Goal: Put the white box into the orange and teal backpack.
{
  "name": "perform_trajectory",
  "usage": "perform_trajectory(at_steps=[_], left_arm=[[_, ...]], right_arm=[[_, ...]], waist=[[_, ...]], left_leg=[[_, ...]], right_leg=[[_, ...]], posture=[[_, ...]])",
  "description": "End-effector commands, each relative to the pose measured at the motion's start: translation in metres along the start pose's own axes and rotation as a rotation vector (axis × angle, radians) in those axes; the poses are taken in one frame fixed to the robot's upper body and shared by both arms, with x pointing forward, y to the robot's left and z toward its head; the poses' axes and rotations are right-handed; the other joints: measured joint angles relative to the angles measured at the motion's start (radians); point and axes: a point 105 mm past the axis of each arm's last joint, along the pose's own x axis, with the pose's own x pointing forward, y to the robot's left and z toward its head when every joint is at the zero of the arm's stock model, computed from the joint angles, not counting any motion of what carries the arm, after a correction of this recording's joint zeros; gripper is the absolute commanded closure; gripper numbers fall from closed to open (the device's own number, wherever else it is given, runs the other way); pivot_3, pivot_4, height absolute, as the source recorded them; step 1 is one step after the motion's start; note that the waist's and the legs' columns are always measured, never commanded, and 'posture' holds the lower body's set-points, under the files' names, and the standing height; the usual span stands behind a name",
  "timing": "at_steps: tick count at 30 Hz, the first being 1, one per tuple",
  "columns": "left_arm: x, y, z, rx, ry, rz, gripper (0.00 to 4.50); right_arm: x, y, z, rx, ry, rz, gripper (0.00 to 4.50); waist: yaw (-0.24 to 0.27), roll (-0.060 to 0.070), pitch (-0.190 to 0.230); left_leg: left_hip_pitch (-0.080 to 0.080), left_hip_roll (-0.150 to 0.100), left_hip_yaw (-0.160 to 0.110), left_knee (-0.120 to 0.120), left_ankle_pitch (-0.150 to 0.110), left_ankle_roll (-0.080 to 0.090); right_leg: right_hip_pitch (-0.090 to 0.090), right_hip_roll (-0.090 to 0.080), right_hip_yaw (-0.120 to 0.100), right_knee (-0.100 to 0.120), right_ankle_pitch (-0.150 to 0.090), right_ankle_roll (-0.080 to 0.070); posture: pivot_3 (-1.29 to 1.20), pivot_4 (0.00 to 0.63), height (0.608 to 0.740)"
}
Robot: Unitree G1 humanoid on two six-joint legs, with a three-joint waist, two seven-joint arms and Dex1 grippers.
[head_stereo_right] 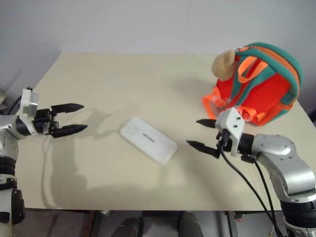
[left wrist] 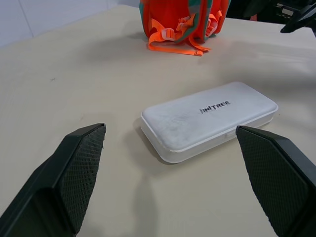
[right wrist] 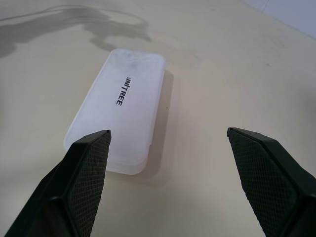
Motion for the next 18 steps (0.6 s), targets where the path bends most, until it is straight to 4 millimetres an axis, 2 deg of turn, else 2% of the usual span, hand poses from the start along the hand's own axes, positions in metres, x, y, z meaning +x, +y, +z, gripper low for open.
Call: perform_trajectory(at_steps=[1,9,18], left_arm=[[-0.008,0.003,0.016,0.057,-0.008,0.021,0.0],[-0.005,-0.002,0.014,0.025,-0.007,-0.005,0.0],[-0.002,0.011,0.02,0.081,-0.037,0.053,0.0]], right_arm=[[0.0,0.004,0.017,-0.043,-0.061,-0.007,0.01],[0.003,0.01,0.013,-0.021,-0.068,0.004,0.01],[0.013,0.008,0.017,-0.049,-0.044,-0.004,0.01]], waist=[[-0.001,0.0,0.0],[0.0,0.0,0.0],[-0.001,0.0,0.0]], left_leg=[[0.0,0.0,0.0,0.0,0.0,0.0],[0.0,0.0,0.0,0.0,0.0,0.0],[0.0,0.0,0.0,0.001,0.0,0.0]], right_leg=[[0.0,0.0,0.0,0.0,0.0,0.0],[0.0,0.0,0.0,0.0,0.0,0.0],[0.0,0.0,0.0,0.0,0.0,0.0]], posture=[[0.0,0.15,0.74],[0.0,0.15,0.74],[0.0,0.15,0.74]])
